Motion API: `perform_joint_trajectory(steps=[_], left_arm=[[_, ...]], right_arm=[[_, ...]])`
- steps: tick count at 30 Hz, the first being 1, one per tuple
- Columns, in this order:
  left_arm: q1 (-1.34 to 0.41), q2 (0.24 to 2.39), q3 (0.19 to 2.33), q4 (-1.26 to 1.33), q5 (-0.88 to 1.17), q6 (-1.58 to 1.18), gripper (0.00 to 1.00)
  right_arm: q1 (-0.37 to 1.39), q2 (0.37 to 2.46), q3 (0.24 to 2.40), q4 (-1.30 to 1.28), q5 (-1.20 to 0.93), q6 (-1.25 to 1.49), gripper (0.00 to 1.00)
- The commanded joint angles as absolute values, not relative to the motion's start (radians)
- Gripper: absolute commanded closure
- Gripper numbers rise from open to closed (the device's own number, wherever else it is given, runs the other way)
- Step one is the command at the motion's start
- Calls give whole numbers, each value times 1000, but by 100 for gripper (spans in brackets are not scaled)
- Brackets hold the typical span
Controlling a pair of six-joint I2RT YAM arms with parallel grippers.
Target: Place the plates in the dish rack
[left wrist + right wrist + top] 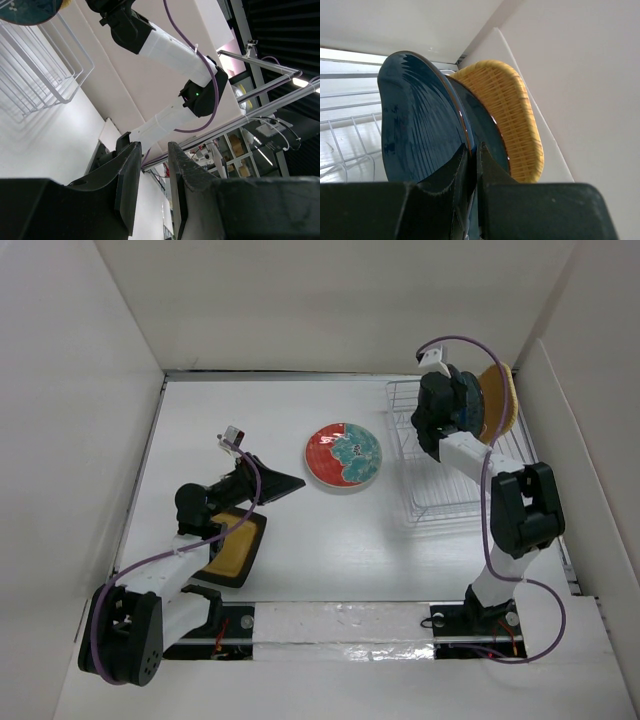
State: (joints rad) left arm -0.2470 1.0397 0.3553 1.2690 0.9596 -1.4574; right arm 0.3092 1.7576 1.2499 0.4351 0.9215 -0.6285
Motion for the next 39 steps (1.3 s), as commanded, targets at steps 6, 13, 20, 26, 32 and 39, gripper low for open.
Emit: perform_joint_trajectory(steps=[6, 13, 20, 26, 32, 39], left_arm=[[-249, 1038, 348, 1462, 959, -1460, 76], [-249, 1037, 348, 1447, 957, -1450, 76], [-249, 1040, 351, 1424, 954, -1434, 76], [-249, 1039, 356, 1396, 950, -1413, 76], [-249, 1034, 360, 1356, 942, -1388, 76], [-249, 1031, 365, 1318, 934, -1365, 76]], right_arm=[[318, 1750, 1232, 650, 960, -609, 100], [318, 1793, 1197, 650, 960, -562, 100], [327, 1835, 1169, 620, 946, -468, 100], [327, 1853, 1146, 597, 943, -393, 100], [327, 1855, 1114, 620, 979, -379, 86], [327, 1809, 1069, 601, 985, -331, 68]])
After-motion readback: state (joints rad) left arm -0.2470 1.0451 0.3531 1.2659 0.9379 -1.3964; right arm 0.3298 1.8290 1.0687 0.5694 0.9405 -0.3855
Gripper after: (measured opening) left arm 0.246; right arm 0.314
